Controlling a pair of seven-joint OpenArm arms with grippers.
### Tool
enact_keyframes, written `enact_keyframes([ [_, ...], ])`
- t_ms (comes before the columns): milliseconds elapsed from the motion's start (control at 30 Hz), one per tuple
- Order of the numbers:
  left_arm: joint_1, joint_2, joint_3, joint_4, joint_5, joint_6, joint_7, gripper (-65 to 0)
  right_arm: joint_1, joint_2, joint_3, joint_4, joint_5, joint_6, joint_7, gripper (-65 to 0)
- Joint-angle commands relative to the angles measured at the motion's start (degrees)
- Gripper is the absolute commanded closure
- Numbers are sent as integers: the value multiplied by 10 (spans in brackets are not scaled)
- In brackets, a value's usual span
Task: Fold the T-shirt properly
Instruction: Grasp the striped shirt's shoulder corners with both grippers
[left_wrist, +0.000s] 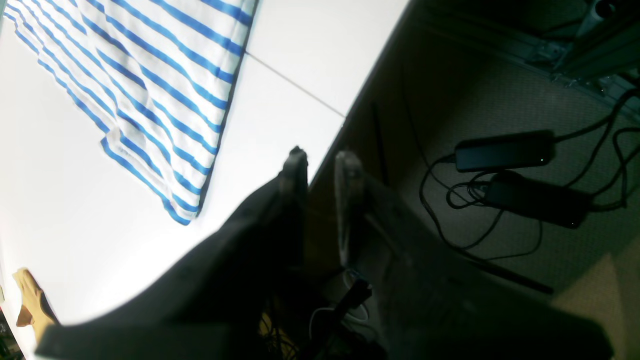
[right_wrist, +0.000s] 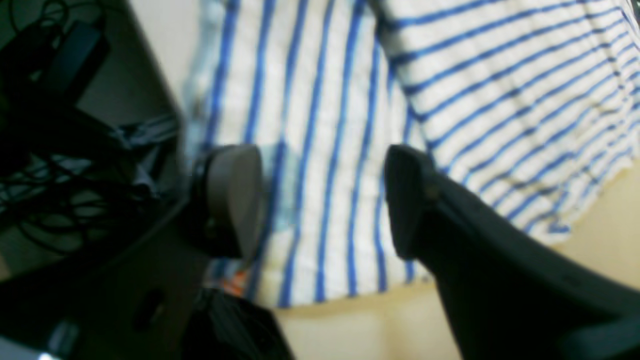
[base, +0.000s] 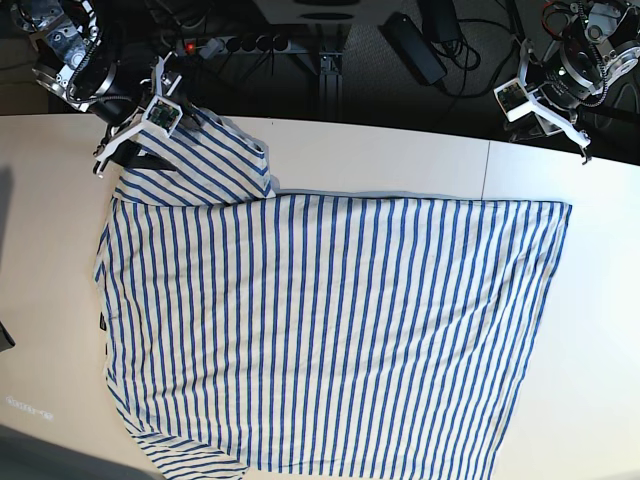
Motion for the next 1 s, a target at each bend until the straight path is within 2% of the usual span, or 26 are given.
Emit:
enact_keyframes([
  [0, -1, -8, -3, 9, 0, 15, -8, -138, 5, 9, 8, 7, 16, 19, -2, -390],
  [100, -1, -8, -3, 9, -1, 23, -8, -138, 14, 9, 20, 9, 89, 18, -55, -388],
  [200, -1, -8, -3, 9, 0, 68, -8, -138, 17, 3, 57, 12, 163, 2, -103, -312],
  [267, -1, -8, -7, 9, -1, 73, -8, -138, 17, -3, 95, 13, 186, 3, -120, -272],
  [333, -1, -8, -7, 9, -1, 73, -8, -138, 15, -3, 124, 13, 198, 6, -121, -272],
  [367, -1, -8, -7, 9, -1, 73, -8, -138, 15, -2, 130, 13, 200, 19, -122, -272],
  [467, -1, -8, -7, 9, 0, 73, -12, -138, 16, 2, 122, 23, 212, 104, -121, -274],
  [500, -2, -8, -7, 9, 0, 73, -15, -138, 16, 2, 110, 31, 221, 110, -121, -278],
  [667, -2, -8, -7, 9, -1, 73, -14, -138, 32, -4, 23, 51, 204, 109, -119, -383],
  [767, -2, -8, -7, 9, -1, 73, -10, -138, 52, -15, -22, 45, 155, 109, -119, -384],
  [967, -3, -8, -7, 9, -1, 73, -10, -138, 90, -24, -62, 7, 127, 107, -119, -384],
])
